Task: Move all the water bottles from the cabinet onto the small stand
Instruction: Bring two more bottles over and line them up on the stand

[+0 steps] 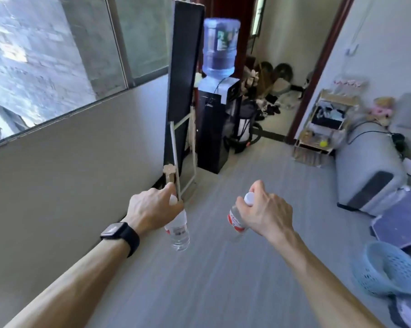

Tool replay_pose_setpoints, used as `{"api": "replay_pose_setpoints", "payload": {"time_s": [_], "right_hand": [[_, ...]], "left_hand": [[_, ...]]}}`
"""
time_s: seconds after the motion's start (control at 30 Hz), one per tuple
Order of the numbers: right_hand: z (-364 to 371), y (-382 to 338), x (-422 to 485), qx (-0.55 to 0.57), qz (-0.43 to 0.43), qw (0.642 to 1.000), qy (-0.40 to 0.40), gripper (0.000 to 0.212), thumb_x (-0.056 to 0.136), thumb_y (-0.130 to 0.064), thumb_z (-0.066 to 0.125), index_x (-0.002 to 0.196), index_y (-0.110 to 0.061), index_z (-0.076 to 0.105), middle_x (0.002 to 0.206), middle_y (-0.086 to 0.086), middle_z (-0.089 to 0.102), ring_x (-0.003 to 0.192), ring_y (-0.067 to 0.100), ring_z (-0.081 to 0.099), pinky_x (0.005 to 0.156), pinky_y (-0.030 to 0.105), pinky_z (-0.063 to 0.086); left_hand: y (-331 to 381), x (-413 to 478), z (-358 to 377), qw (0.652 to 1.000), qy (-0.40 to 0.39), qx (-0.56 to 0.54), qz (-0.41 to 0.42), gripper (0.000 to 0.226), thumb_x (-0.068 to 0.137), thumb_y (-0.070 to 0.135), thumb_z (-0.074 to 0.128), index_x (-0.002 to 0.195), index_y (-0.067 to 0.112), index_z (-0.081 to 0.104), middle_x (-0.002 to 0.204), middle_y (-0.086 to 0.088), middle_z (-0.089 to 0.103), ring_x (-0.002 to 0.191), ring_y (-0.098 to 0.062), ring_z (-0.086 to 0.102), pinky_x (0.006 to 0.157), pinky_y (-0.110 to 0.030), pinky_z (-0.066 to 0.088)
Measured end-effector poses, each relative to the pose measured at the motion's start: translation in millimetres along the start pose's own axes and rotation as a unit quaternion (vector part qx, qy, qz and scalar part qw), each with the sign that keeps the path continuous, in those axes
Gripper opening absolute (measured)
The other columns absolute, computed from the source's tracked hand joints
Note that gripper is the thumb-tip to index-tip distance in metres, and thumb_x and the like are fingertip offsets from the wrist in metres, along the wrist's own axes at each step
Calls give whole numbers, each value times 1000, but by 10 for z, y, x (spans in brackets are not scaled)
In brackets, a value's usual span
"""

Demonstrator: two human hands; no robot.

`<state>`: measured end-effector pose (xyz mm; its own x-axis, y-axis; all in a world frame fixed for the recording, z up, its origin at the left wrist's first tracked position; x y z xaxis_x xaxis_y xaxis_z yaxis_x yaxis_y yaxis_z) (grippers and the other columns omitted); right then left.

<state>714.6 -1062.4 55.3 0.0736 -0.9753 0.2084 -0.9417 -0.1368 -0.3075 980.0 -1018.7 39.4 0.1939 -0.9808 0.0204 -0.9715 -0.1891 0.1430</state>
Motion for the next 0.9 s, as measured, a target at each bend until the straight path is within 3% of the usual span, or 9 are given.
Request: {"api": "replay_pose_setpoints", "payload": {"time_s": [0.07, 0.2, 0.5, 0.73, 0.9], "right_hand": [[-159, 318, 213, -9, 35, 999, 25, 31, 87, -49, 48, 93, -20, 36, 71, 4, 54, 68, 33, 47, 62, 34, 35], [-414, 824, 700, -46, 81, 994, 62, 32, 87, -49, 49, 94, -19, 38, 79, 9, 66, 76, 37, 60, 61, 34, 35], [-1029, 1536, 1906, -104, 197, 964, 144, 33, 84, -51, 52, 94, -21, 41, 88, 14, 69, 87, 38, 63, 62, 36, 39], [-1248, 1861, 2741, -107, 245, 948, 174, 34, 88, -49, 54, 99, -17, 45, 93, 16, 67, 91, 40, 62, 63, 36, 38], [-1166, 2313, 3401, -117, 260, 943, 171, 36, 87, -49, 53, 99, -16, 46, 93, 15, 69, 90, 38, 62, 62, 36, 39]], "left_hand": [[434, 421, -13, 999, -5, 5, 54, 29, 87, 54, 43, 101, 30, 48, 78, 1, 57, 75, -30, 57, 67, -34, 47], [1250, 1180, -47, 989, -1, 10, 149, 31, 87, 57, 44, 101, 30, 48, 76, 2, 56, 72, -28, 56, 64, -33, 46], [2568, 2816, -326, 955, 15, -12, 296, 30, 87, 53, 44, 106, 31, 50, 84, 0, 63, 72, -27, 57, 64, -33, 44], [3291, 3837, -478, 927, 46, -5, 372, 32, 88, 54, 41, 106, 30, 51, 92, -4, 68, 84, -31, 64, 69, -34, 50], [3751, 4545, -368, 924, 43, -6, 379, 32, 85, 56, 43, 99, 29, 53, 88, -2, 68, 83, -30, 64, 74, -36, 53]]}}
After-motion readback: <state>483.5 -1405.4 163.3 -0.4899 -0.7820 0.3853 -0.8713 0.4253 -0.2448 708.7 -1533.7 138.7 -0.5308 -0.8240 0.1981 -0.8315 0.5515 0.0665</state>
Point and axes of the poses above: each hand's wrist, its own x-axis towards the middle knuckle, its own z-axis out of the palm, y = z × x, the point moved 10 cm from there along x, towards the middle knuckle
